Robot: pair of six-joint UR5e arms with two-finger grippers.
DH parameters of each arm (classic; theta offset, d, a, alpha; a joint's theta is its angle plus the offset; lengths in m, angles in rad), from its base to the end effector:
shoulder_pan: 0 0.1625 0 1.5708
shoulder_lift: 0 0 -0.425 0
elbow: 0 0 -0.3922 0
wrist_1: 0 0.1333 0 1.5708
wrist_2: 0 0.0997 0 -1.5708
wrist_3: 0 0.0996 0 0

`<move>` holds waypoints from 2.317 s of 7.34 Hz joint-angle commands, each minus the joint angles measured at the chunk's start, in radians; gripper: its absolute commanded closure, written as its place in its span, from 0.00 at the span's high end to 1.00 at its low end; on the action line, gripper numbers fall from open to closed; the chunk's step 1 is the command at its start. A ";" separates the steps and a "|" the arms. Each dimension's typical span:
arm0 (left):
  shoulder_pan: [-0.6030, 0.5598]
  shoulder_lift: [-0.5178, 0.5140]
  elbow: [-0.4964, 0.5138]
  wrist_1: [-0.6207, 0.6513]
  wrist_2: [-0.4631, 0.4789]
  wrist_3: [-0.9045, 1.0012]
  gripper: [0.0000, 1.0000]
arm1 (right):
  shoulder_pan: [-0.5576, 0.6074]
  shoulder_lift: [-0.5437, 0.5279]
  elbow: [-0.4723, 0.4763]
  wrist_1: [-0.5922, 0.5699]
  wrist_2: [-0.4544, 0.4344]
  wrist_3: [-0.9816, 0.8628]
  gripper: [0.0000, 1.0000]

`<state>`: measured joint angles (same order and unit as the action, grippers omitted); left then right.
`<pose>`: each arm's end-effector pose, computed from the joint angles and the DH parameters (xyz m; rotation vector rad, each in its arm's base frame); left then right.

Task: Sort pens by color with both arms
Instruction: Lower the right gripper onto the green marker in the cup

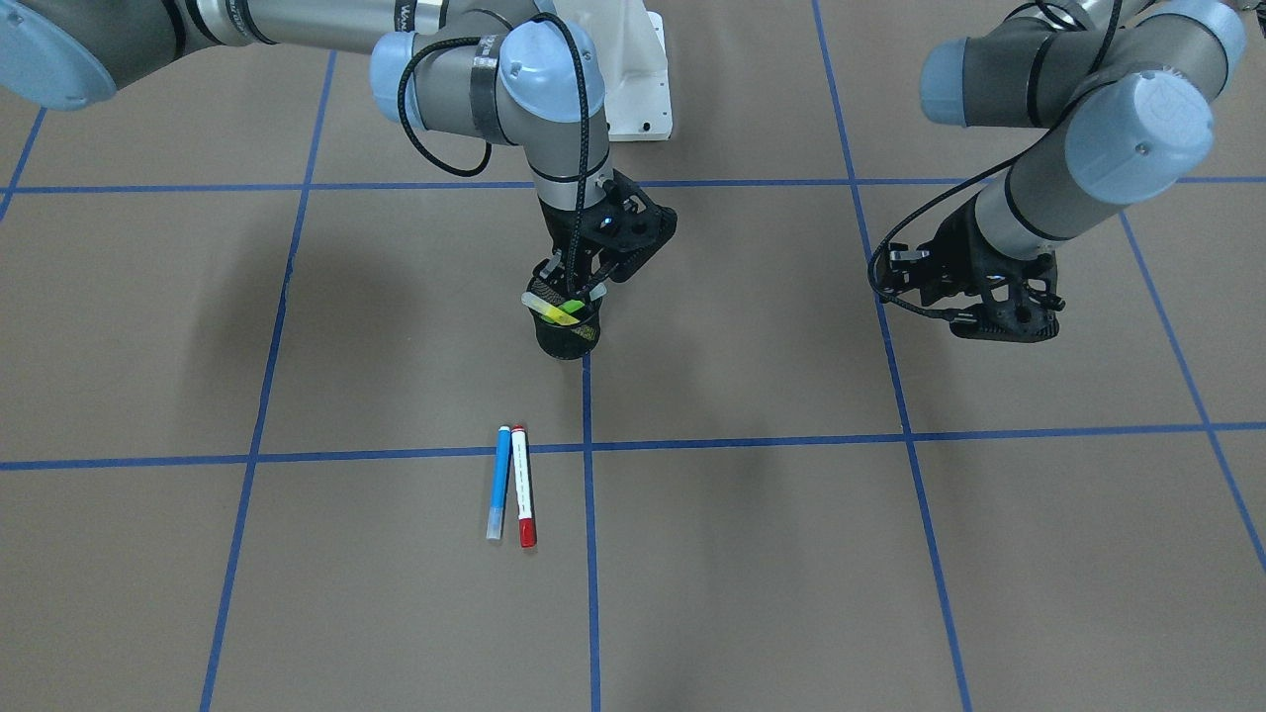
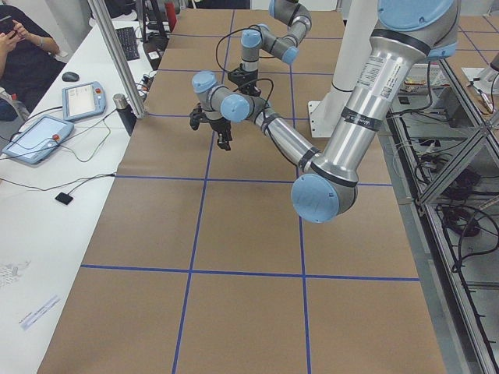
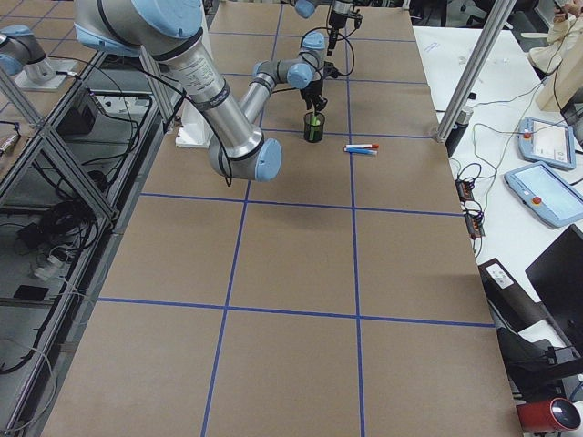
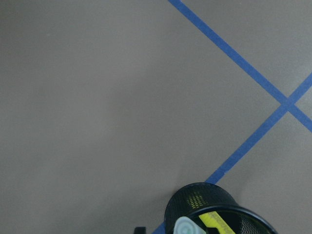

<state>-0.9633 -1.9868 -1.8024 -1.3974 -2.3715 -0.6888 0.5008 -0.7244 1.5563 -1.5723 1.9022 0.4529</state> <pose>0.2945 -0.5319 0.3308 -0.1165 0.8958 0.1141 -0.5824 -0.4338 0.1442 0.3887 -0.8113 -0.7135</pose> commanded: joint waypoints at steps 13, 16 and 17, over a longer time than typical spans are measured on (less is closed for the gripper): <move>0.003 0.000 0.006 0.000 0.000 0.000 0.55 | 0.018 -0.006 -0.001 0.000 -0.002 -0.011 0.28; 0.005 -0.004 0.014 0.000 0.002 0.000 0.55 | 0.019 -0.004 0.001 0.000 -0.002 -0.011 0.07; 0.005 -0.004 0.014 0.000 0.002 0.000 0.55 | 0.022 -0.004 0.001 0.000 -0.002 -0.011 0.05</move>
<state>-0.9588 -1.9902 -1.7893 -1.3975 -2.3700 -0.6888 0.5203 -0.7292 1.5567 -1.5723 1.9006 0.4418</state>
